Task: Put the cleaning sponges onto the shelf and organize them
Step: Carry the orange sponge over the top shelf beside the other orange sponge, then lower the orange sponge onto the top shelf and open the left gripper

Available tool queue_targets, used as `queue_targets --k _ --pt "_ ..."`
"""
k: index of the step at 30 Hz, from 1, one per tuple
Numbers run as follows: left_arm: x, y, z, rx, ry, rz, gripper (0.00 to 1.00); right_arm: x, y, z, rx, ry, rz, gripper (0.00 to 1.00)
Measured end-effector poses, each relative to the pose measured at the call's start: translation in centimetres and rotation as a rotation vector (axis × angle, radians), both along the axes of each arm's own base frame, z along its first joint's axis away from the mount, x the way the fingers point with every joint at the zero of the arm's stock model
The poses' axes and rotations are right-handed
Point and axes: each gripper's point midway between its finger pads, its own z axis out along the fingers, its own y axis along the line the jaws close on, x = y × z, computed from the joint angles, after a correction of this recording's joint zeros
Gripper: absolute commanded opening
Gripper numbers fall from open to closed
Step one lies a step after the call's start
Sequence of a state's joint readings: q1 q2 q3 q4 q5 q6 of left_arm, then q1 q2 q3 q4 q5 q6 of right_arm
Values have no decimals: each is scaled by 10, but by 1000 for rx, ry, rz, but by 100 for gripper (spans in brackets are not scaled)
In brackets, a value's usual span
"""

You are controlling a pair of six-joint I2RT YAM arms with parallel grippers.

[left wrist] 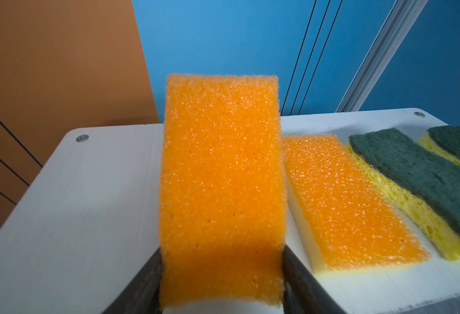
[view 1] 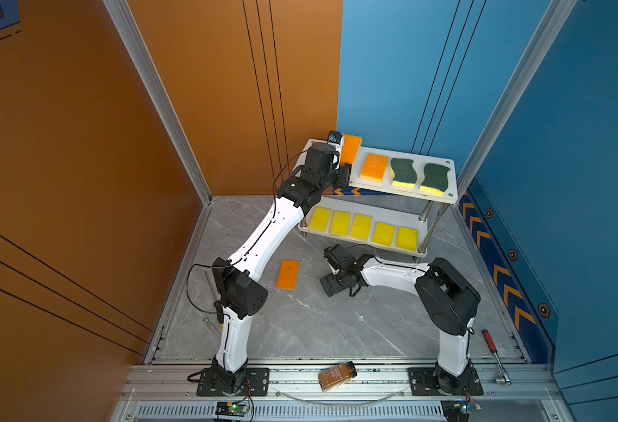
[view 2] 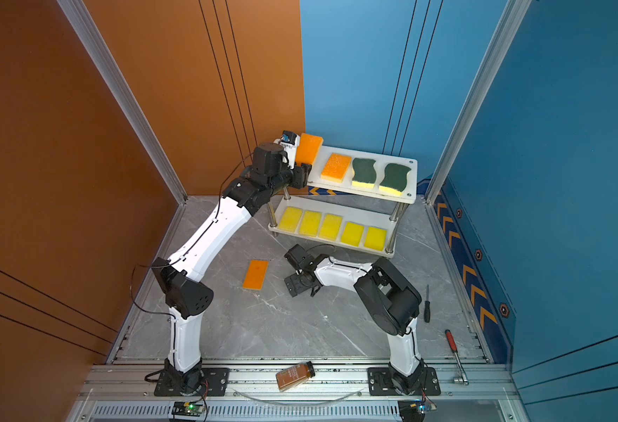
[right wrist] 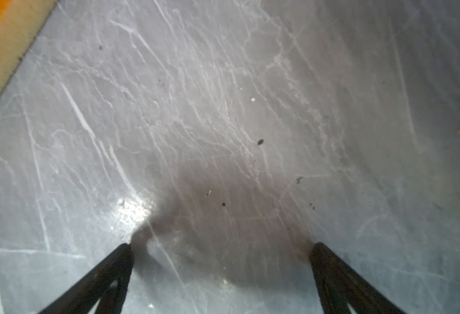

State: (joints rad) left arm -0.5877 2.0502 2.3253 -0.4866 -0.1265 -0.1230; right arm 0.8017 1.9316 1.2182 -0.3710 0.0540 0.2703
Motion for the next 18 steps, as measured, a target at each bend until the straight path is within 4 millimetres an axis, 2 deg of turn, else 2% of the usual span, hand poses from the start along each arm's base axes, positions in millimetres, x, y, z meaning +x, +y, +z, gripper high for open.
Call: queue_targets --k 10,18 --pt "-6 -6 11 -25 -10 -1 63 0 1 0 4 -9 1 100" --pt "-4 -15 -1 -13 5 3 62 -1 1 0 7 -13 2 100"
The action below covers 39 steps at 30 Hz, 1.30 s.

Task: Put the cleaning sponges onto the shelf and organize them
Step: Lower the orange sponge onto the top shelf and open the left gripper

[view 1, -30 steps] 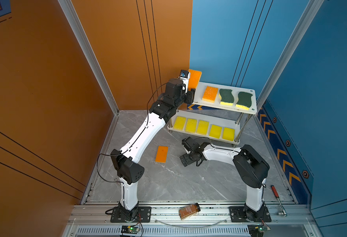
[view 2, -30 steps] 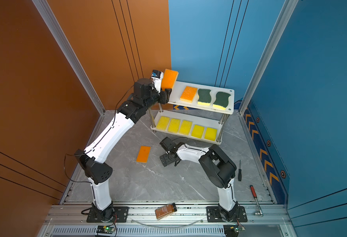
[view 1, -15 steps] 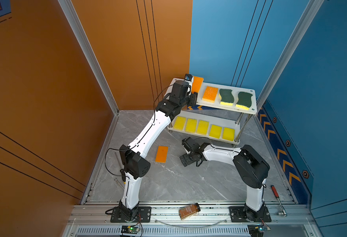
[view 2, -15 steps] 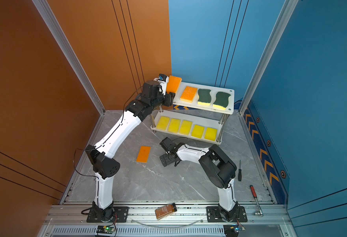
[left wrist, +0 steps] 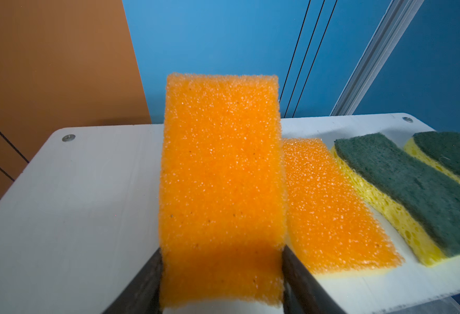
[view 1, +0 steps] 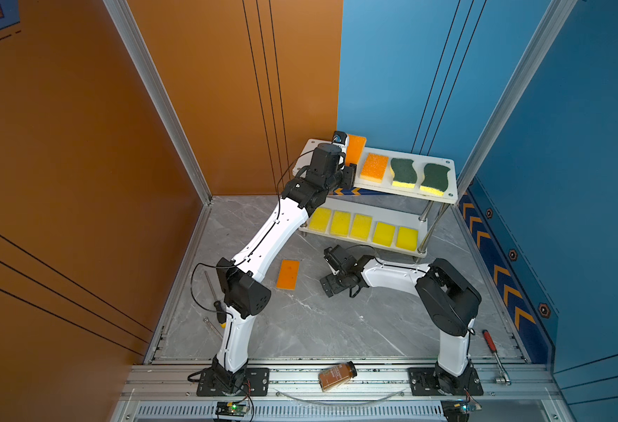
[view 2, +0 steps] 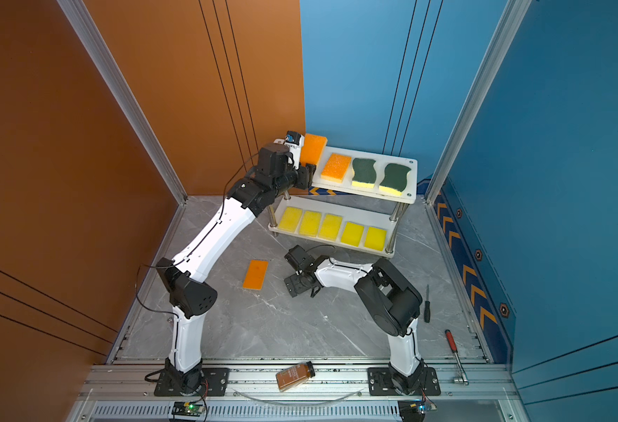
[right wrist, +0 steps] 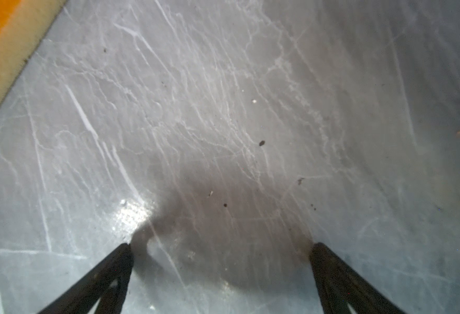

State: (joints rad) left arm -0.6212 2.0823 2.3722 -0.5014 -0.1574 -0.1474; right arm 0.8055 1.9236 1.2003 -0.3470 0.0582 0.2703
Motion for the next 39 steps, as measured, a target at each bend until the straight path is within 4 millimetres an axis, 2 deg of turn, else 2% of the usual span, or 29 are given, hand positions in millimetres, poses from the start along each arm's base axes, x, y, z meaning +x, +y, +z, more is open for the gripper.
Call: queue_targets --k 5,20,39 --pt "1 -2 -7 11 14 8 63 0 0 0 3 -3 0 100" --pt "1 -1 -7 15 14 18 63 0 0 0 2 -5 0 100" --pt "3 2 -8 16 13 44 69 0 0 0 3 -6 0 100"
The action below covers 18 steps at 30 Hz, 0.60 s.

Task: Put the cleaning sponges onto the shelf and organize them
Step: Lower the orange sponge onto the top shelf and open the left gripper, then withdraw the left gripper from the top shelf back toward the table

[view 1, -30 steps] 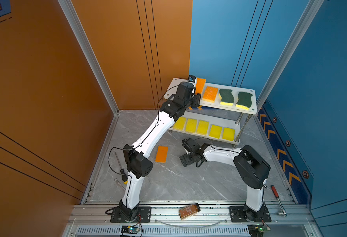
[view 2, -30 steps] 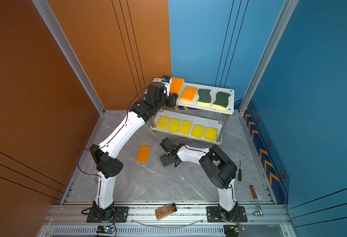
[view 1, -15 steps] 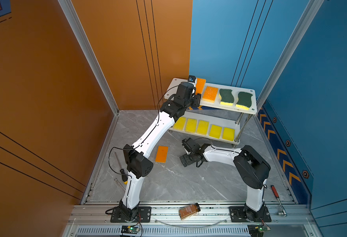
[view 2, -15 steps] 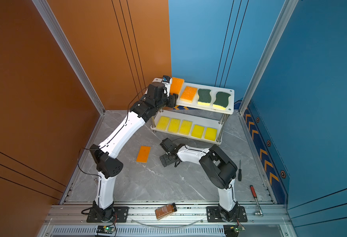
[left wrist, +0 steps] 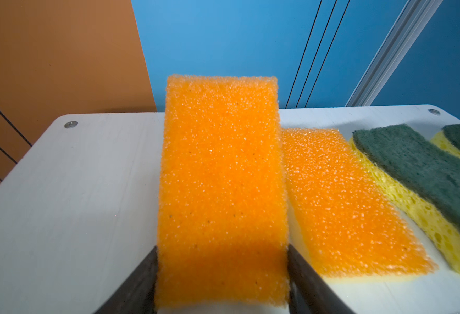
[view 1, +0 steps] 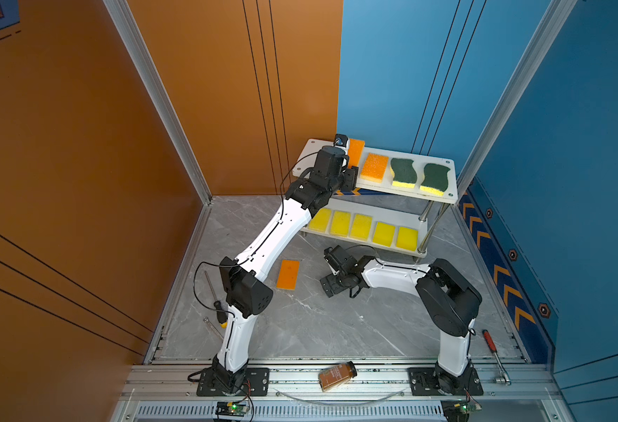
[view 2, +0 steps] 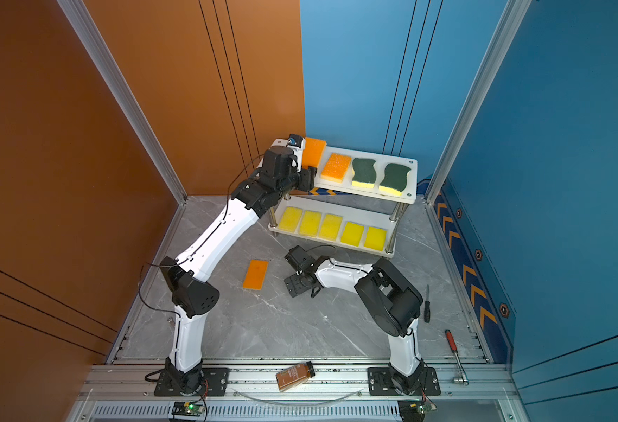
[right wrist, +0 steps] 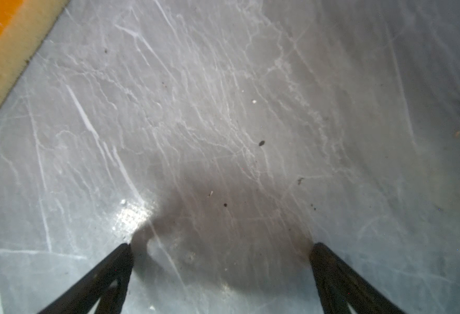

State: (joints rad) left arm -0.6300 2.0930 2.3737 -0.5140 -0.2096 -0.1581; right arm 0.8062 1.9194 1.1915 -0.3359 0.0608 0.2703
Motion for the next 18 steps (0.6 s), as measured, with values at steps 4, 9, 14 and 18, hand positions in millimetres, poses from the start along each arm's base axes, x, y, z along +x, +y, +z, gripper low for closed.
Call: queue_targets --k 4,9,14,18 --pt "2 -1 -3 3 3 2 70 0 0 0 0 0 0 100" --pt "2 -2 -4 5 4 6 72 0 0 0 0 0 0 100" --pt "3 -2 -4 5 3 8 73 0 0 0 0 0 0 100" --pt "2 -3 -5 3 5 7 74 0 0 0 0 0 0 100"
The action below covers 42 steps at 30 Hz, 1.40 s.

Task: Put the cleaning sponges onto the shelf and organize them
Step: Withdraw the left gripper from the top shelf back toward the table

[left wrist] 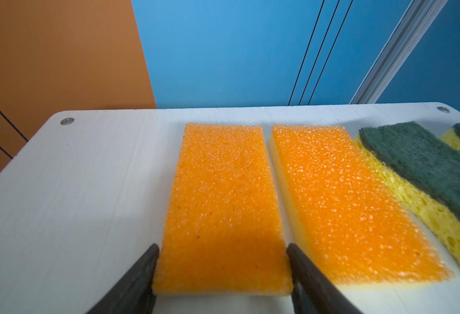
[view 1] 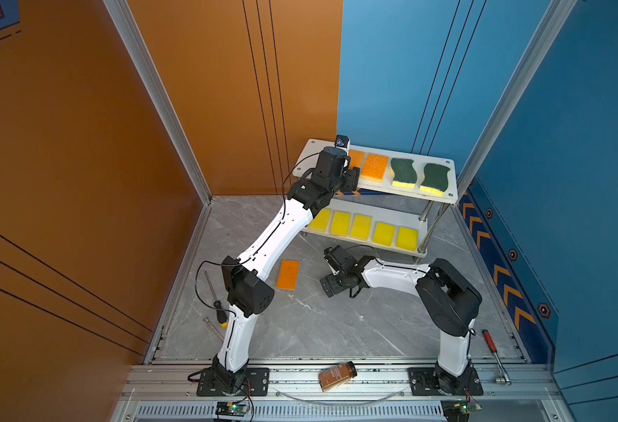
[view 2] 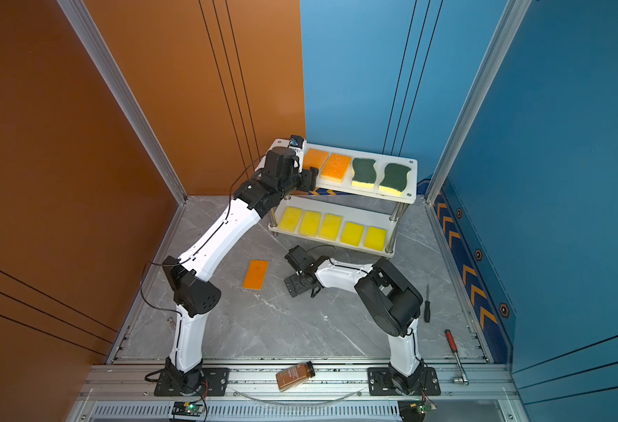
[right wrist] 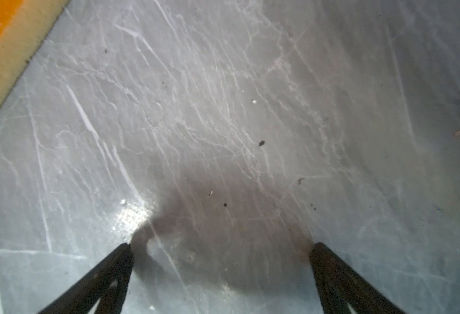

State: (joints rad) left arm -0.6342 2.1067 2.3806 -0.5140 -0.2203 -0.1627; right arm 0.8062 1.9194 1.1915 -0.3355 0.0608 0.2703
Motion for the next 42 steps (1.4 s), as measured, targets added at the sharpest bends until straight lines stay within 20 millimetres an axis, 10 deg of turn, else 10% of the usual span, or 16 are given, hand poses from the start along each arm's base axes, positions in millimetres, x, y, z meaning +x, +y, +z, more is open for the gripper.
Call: queue_targets --k 42 --pt "-6 -4 -5 15 10 -1 81 0 0 0 0 0 0 100"
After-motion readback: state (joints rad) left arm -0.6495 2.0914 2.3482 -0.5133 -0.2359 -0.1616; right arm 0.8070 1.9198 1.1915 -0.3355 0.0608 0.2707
